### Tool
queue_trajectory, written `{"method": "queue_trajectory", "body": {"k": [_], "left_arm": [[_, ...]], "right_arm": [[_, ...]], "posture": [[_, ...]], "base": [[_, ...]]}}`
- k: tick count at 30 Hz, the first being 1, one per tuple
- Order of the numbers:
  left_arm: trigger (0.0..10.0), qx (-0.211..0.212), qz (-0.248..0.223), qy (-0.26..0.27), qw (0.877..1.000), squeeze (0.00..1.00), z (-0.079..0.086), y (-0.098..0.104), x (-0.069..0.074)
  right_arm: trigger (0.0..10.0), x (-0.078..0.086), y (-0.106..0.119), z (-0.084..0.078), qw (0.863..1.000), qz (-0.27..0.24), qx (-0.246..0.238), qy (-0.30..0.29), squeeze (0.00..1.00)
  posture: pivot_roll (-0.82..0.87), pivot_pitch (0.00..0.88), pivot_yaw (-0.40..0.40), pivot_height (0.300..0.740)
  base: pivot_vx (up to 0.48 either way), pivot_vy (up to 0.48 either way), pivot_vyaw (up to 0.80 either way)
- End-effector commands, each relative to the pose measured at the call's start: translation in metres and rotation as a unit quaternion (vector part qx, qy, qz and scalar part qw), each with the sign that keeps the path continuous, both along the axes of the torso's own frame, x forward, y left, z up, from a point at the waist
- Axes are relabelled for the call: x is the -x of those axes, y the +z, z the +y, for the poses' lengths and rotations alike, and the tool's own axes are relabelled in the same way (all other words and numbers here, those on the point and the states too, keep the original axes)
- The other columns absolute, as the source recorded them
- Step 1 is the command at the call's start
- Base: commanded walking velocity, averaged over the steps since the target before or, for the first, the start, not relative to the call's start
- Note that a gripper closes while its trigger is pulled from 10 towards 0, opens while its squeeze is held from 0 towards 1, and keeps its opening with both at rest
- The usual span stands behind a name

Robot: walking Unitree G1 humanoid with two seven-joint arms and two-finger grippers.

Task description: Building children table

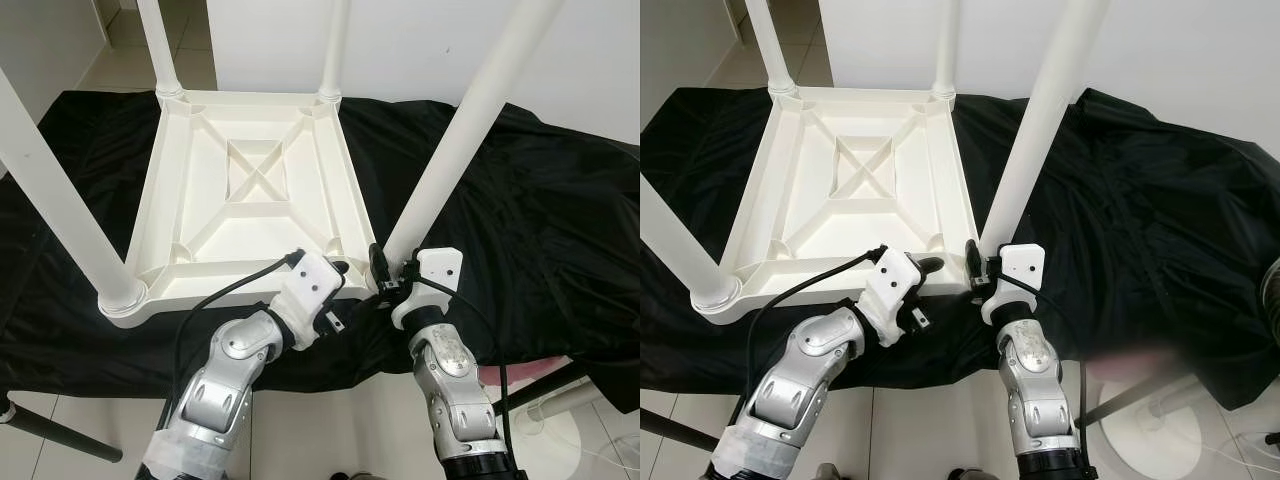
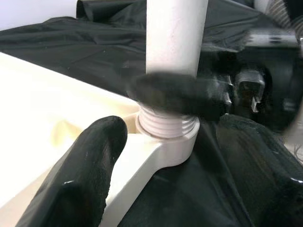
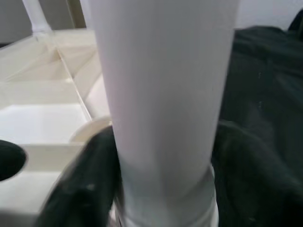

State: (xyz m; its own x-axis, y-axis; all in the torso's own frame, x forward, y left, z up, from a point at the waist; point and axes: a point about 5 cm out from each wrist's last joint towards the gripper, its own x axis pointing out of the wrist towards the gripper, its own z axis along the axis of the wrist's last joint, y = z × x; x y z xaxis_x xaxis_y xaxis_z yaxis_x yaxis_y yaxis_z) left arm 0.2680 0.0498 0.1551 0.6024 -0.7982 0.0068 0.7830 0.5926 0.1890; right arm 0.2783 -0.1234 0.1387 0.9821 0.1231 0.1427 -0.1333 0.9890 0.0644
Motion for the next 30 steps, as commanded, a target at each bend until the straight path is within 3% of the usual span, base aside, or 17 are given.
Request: {"method": "queue_trajectory", "body": {"k": [1,11,12,13,14,30], "left_arm": [[10.0,0.004,-0.012,0.033,0.999,0.0,0.001,0.001,-0.001],[10.0,0.004,-0.013,0.034,0.999,0.0,0.003,0.0,0.001],[10.0,0.004,-0.012,0.034,0.999,0.0,0.004,0.0,0.002],[10.0,0.004,-0.01,0.033,0.999,0.0,0.004,0.0,0.002],[10.0,0.004,-0.006,0.031,1.0,0.0,0.005,0.0,0.002],[10.0,0.001,0.02,0.0,1.0,0.0,0.005,-0.002,0.005]], "right_arm": [[10.0,0.002,-0.014,-0.008,0.999,0.035,0.014,-0.017,1.0],[10.0,-0.001,-0.011,-0.022,0.999,0.024,0.026,-0.021,1.0],[10.0,-0.001,-0.01,-0.024,0.999,0.02,0.027,-0.01,0.53],[10.0,-0.002,-0.01,-0.025,0.999,0.018,0.027,0.002,0.15],[10.0,-0.004,-0.009,-0.026,0.999,0.014,0.031,0.022,0.0],[10.0,-0.028,0.001,-0.025,0.986,-0.005,0.073,0.148,0.0]], "posture": [[-0.03,0.087,-0.064,0.74],[-0.03,0.1,-0.06,0.74],[-0.03,0.1,-0.06,0.74],[-0.03,0.102,-0.057,0.74],[-0.03,0.104,-0.053,0.74],[-0.03,0.1,-0.046,0.74]], "base": [[0.0,0.0,0.0],[0.0,0.0,0.0],[0.0,0.0,0.0],[0.0,0.0,0.0],[0.0,0.0,0.0],[0.0,0.0,0.0]]}}
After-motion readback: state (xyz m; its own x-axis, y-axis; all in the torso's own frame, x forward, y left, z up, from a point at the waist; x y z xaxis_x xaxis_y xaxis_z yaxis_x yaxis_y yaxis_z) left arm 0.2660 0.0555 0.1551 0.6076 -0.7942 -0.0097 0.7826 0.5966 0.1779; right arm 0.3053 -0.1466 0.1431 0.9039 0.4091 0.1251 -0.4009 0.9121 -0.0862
